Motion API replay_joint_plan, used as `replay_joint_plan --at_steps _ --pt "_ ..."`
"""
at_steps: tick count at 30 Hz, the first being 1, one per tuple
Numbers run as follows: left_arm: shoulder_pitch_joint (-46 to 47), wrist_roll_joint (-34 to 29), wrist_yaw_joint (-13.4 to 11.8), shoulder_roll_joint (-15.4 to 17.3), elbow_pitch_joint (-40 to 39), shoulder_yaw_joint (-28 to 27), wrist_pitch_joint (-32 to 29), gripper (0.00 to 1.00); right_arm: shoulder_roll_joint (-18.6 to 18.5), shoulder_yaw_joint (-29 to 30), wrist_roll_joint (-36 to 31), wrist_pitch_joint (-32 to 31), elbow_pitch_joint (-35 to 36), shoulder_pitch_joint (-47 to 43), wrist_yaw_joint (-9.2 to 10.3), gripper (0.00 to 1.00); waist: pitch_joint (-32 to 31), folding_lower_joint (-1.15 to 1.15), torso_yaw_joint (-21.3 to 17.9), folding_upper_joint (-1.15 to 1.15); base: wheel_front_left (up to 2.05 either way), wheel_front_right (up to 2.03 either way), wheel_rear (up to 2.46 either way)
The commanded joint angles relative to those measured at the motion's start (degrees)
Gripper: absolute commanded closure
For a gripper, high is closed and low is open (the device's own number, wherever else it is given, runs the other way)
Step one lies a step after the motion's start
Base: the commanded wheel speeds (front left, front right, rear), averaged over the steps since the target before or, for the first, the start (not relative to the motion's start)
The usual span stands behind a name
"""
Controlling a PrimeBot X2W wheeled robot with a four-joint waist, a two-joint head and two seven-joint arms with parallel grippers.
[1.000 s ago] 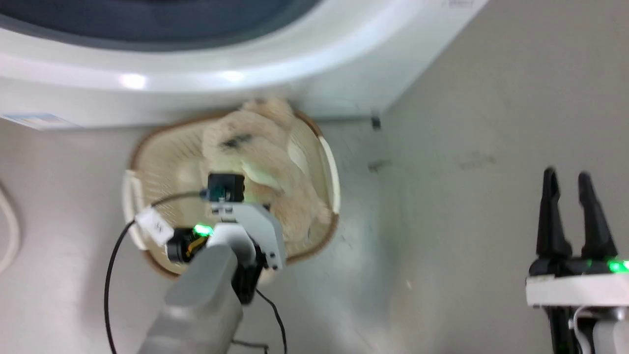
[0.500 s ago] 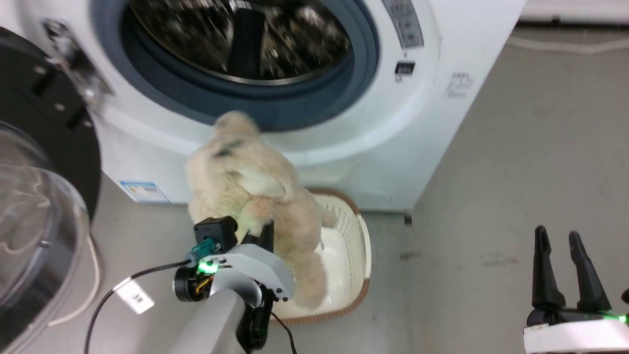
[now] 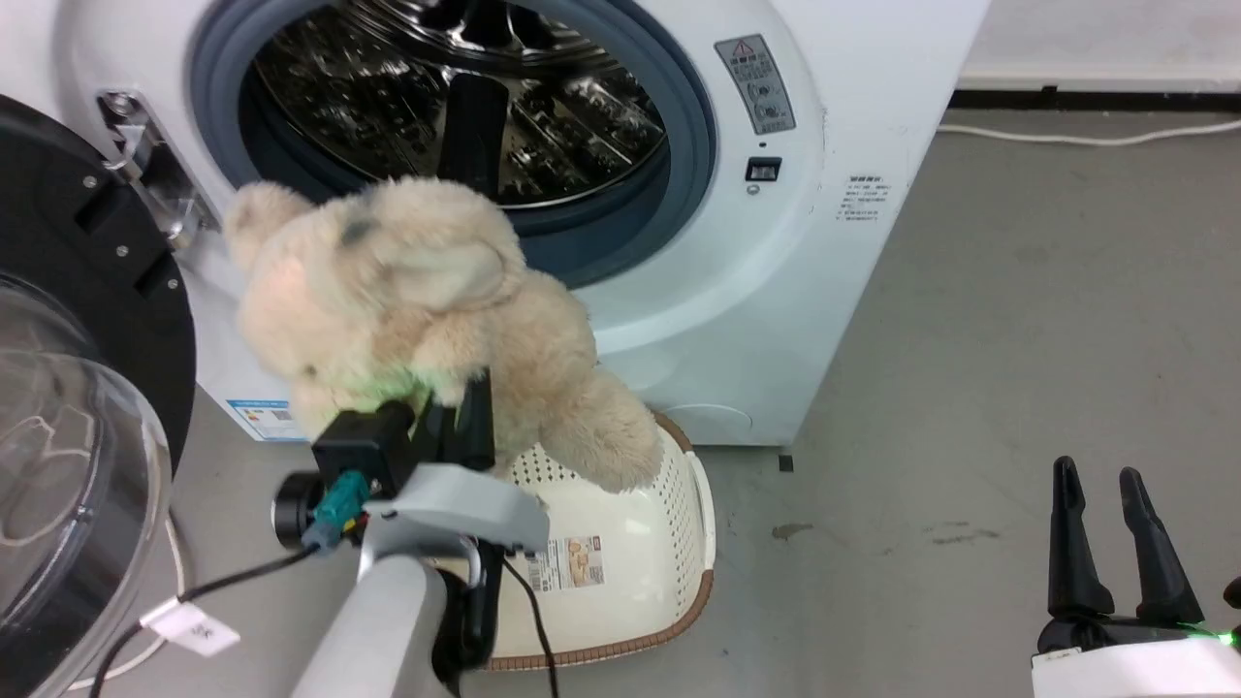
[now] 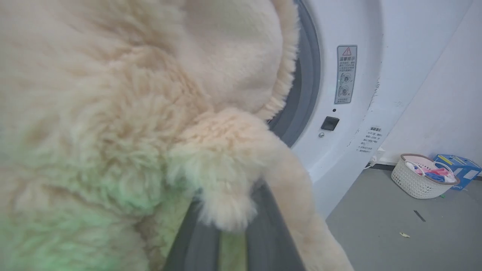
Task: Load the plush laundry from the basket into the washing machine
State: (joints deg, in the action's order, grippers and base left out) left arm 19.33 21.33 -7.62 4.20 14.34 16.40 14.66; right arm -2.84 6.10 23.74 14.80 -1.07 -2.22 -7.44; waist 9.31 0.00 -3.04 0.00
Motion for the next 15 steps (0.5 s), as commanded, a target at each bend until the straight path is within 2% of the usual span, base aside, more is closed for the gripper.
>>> replay_joint_plan --at_steps 1,15 --pt "2.0 -0.9 0.3 -0.1 -0.1 -0.6 0.3 1.0 0.0 0.0 0.4 0.2 0.2 -0.5 -0.05 0.0 0.8 0.0 -0.5 0.0 0.0 0.0 0.0" --pt "18.5 -6.4 3.6 1.5 8.8 -4.3 0.3 1.0 0.0 0.2 0.3 0.2 1.4 3.8 -0.05 0.0 10.2 0.0 -3.5 0.0 0.0 0.0 0.0"
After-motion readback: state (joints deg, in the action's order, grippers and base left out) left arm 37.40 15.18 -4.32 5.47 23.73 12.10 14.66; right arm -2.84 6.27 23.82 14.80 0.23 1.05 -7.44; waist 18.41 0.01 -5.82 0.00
